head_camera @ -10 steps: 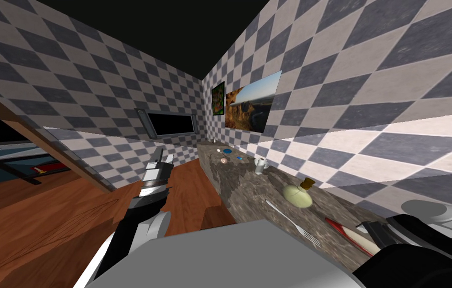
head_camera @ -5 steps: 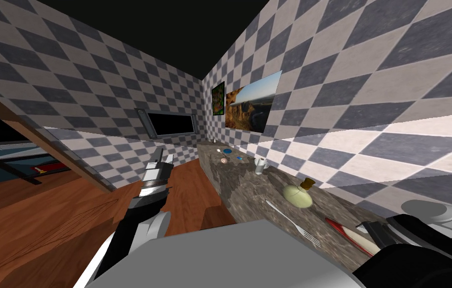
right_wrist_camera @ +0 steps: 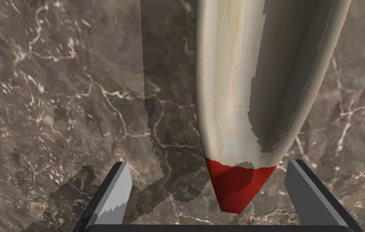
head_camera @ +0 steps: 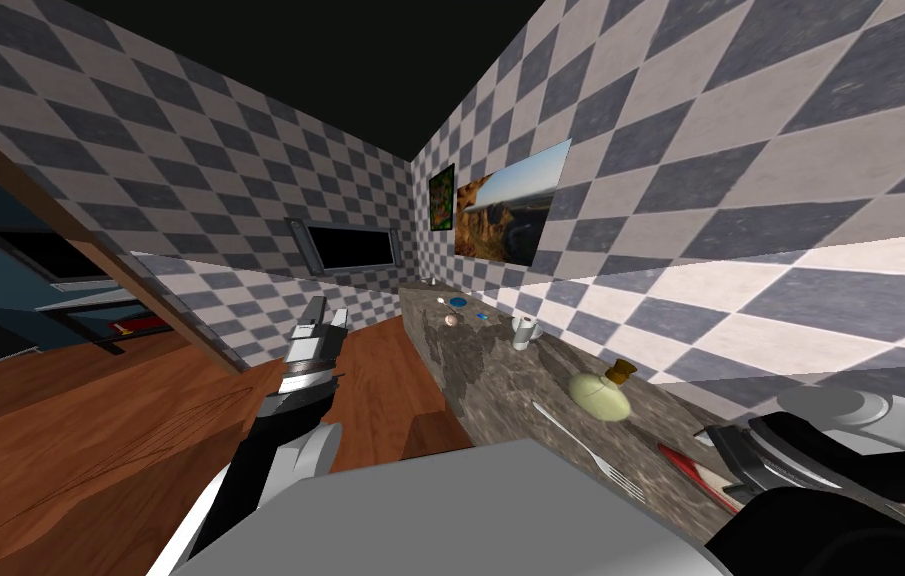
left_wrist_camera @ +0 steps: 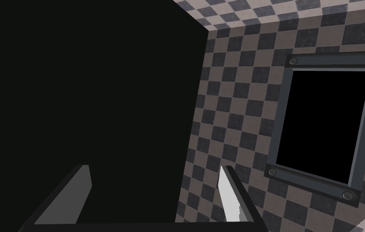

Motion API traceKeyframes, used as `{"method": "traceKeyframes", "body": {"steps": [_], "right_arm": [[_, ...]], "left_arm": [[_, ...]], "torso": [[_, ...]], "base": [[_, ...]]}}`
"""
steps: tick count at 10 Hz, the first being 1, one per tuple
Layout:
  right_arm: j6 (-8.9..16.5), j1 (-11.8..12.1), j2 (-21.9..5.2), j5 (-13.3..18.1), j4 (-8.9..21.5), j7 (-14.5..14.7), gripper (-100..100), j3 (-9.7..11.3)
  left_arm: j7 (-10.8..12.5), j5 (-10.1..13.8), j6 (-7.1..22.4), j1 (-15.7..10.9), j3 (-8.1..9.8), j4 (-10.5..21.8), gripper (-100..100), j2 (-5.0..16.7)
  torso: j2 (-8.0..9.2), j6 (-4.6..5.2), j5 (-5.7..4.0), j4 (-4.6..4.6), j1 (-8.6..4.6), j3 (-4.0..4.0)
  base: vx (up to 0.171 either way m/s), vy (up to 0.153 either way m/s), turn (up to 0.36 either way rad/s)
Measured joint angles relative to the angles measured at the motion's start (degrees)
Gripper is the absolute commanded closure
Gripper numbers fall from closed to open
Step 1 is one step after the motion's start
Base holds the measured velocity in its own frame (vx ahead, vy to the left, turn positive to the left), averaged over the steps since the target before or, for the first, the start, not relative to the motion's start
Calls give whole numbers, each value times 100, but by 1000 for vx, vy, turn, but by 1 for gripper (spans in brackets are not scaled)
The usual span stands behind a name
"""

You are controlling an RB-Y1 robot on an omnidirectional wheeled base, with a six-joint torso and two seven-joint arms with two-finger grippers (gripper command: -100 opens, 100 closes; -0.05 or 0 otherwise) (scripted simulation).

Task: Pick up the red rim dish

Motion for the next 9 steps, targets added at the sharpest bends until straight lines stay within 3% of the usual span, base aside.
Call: {"method": "traceKeyframes", "body": {"steps": [1, 3, 5, 6, 9], "right_arm": [[155, 21, -43, -41, -236, 7, -100, 11], [202, -104, 40, 89, -365, -32, -100, 41], [569, 166, -302, -292, -814, -38, -100, 85], [707, 105, -299, -225, -1016, -88, -100, 107], [741, 78, -287, -207, -1097, -93, -100, 111]], "left_arm": [[0, 0, 0, 0, 0, 0, 0, 0], [0, 0, 0, 0, 0, 0, 0, 0], [0, 0, 0, 0, 0, 0, 0, 0], [0, 0, 0, 0, 0, 0, 0, 0], [0, 0, 0, 0, 0, 0, 0, 0]], "torso": [[-4, 1, 1, -1, 6, -2], [-7, 2, 3, -1, 9, -4], [2, 0, 0, 1, -3, 1], [-2, 1, -1, 0, 2, -1], [-2, 0, 1, -1, 1, -1]], "base": [[0, 0, 0], [-14, -16, 47], [-21, -23, 72], [20, 22, -66], [-6, -7, 22]]}}
